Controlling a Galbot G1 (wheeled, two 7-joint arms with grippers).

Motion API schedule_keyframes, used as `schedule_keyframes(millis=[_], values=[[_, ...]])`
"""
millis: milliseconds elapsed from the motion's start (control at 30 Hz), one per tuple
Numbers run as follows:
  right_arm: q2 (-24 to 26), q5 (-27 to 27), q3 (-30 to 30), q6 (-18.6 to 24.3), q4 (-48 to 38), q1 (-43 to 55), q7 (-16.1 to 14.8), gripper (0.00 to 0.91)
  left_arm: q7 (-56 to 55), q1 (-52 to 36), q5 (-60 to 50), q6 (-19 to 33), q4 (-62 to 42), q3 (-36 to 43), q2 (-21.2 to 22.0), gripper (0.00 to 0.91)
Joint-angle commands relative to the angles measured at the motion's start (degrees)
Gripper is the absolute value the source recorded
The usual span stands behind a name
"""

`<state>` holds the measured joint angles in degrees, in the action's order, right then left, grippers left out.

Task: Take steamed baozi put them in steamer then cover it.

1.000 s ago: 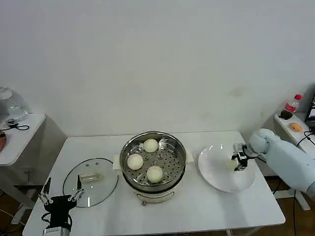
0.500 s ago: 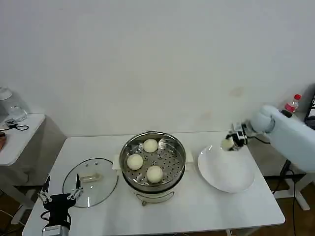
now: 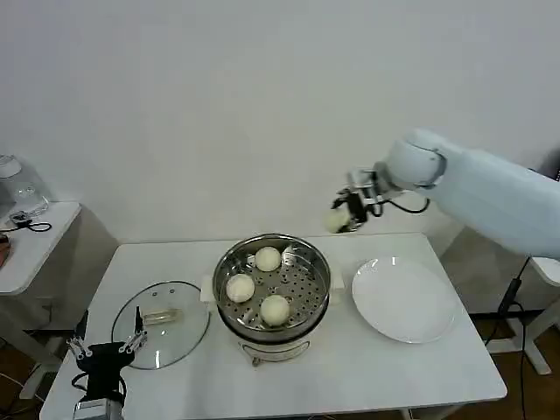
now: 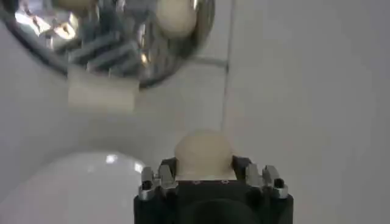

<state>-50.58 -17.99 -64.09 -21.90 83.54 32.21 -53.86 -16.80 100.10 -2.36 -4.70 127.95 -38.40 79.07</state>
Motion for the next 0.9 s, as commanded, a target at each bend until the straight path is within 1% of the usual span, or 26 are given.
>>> schedule_keyframes(millis=[33,100,167,300,367,567,900], values=[[-9.8,-17.2,-7.9,-11.3,7.6,4.8,8.1,0.635,0.0,0.0,-0.1,0.0,0.6,-0.2,0.4,0.907],[-10.1,-18.7,-8.5,-12.9,8.0,3.5,9.1,0.635,0.0,0.0,0.0,0.0,0.8,-0.2,0.6,0.907],[-10.1,-19.0,-9.0,-14.3,8.1,2.2,10.2,0.635,-0.1,0.0,0.0,0.0,0.9,-0.2,0.7,0.907],[-9.3,-17.2,-9.5,-15.6,7.3,-0.5,10.4,0.635,-0.1,0.1,0.0,0.0,1.2,-0.4,0.6,0.907],[-8.6,-15.3,-9.8,-15.3,6.4,-1.6,9.7,0.635,0.0,0.1,0.0,0.1,1.3,-0.6,0.6,0.907],[-6.9,-11.8,-9.6,-13.9,3.0,-3.6,7.9,0.635,-0.1,0.0,0.1,0.1,1.1,-0.7,0.6,0.907],[-7.4,-8.5,-8.7,-12.6,-1.2,-6.0,7.0,0.635,0.0,-0.1,0.1,0.1,1.0,-0.6,0.5,0.907]])
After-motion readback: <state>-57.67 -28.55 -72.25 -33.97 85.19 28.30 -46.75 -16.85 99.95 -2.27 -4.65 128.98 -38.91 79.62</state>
